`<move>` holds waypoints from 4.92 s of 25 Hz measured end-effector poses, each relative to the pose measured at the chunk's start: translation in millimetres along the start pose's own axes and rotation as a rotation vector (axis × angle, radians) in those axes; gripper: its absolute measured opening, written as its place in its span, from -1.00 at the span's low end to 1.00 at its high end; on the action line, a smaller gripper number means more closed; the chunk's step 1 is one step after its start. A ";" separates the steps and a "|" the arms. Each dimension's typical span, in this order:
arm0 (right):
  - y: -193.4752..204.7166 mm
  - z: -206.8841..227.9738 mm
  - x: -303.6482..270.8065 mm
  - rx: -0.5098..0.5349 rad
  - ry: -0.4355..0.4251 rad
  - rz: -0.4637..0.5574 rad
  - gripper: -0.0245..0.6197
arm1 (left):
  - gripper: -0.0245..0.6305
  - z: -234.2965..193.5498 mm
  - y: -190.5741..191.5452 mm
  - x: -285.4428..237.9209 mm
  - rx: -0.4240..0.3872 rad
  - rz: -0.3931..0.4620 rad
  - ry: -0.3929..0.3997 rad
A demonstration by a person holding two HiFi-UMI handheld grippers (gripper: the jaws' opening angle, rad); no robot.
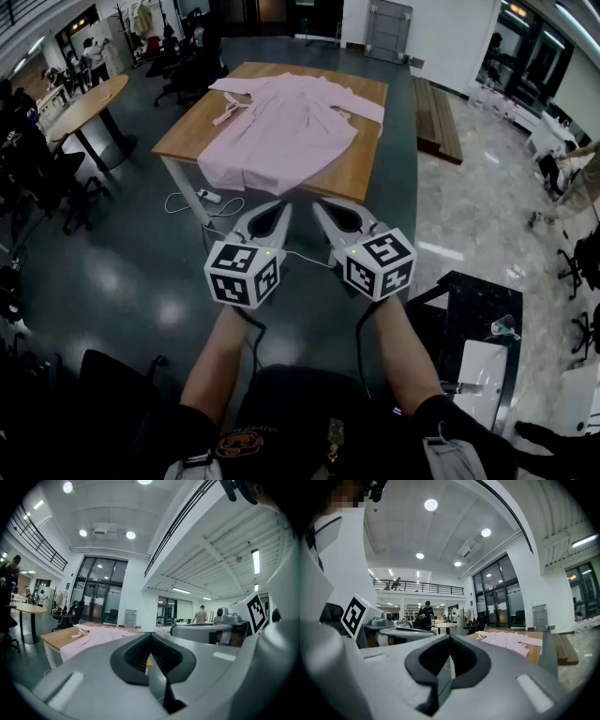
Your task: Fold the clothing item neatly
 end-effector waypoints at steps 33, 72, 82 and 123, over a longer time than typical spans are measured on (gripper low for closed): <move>11.7 28.0 -56.4 -0.032 0.010 -0.031 -0.92 | -0.91 -70.6 -7.8 -20.9 -0.022 -0.037 -0.073; 107.0 260.9 -392.6 -0.172 0.287 -0.254 -0.91 | -0.91 -386.8 23.9 -325.5 0.030 -0.305 0.108; 139.7 328.5 -412.3 -0.248 0.352 -0.317 -0.92 | -0.91 -395.9 36.4 -411.7 -0.006 -0.395 0.156; 250.5 372.8 -502.7 -0.357 0.631 -0.676 -0.90 | -0.91 -492.1 98.9 -491.0 -0.011 -0.599 0.380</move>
Point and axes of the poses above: the fingertips, and each gripper's own axes: x backward along the fingers, z to its right, y out of its underside, the point moved 5 cm from there along x, backward along the fingers, and after that the axes turned 6 degrees about x, right-handed, at the moved point
